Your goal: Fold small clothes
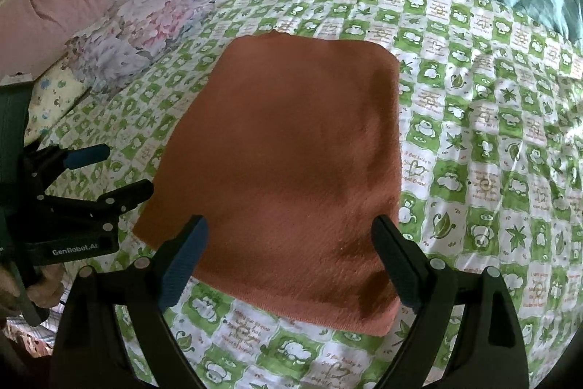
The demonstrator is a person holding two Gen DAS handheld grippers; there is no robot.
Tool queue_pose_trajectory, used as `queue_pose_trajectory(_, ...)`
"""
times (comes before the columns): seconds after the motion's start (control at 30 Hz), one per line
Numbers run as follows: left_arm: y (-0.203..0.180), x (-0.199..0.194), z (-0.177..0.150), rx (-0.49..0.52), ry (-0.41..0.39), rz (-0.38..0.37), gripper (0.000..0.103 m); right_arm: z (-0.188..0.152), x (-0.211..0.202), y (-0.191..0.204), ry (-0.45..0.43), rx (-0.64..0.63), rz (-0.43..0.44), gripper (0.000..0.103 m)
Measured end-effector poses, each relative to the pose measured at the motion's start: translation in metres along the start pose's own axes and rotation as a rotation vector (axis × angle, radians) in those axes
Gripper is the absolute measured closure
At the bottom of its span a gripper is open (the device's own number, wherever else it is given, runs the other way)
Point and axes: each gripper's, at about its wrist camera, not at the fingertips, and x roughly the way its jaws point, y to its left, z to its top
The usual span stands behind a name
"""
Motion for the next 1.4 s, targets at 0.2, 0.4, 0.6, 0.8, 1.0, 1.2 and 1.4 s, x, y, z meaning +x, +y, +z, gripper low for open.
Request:
queue_pose_trajectory(0.2,-0.005,0.002,0.005,0.002,0.002,-0.01,0.016,0.005,0.004,-0.003,-0.004,0.019,0.009,0.012)
queue_pose_trajectory(0.4,-0.006,0.002,0.007,-0.005,0.004,-0.017,0.016,0.008,0.005,-0.003,-0.005,0.023,0.013,0.012)
queue_pose_trajectory(0.6,-0.007,0.003,0.009,-0.009,0.007,-0.022,0.015,0.008,0.006,-0.004,-0.004,0.031,0.011,0.012)
queue_pose_trajectory(0.8,-0.006,0.003,0.009,-0.017,0.007,-0.024,0.015,0.009,0.009,-0.006,-0.002,0.038,0.016,0.012)
queue_pose_trajectory(1.0,-0.006,0.003,0.01,-0.019,0.008,-0.026,0.015,0.009,0.012,-0.005,0.003,0.038,0.018,0.012)
queue_pose_trajectory(1.2,-0.006,0.001,0.009,-0.029,-0.004,-0.037,0.015,0.009,0.011,-0.007,0.003,0.034,0.021,0.012)
queue_pose_trajectory(1.4,-0.006,0.0,0.01,-0.039,-0.007,-0.04,0.014,0.011,0.012,-0.004,-0.002,0.045,0.017,0.012)
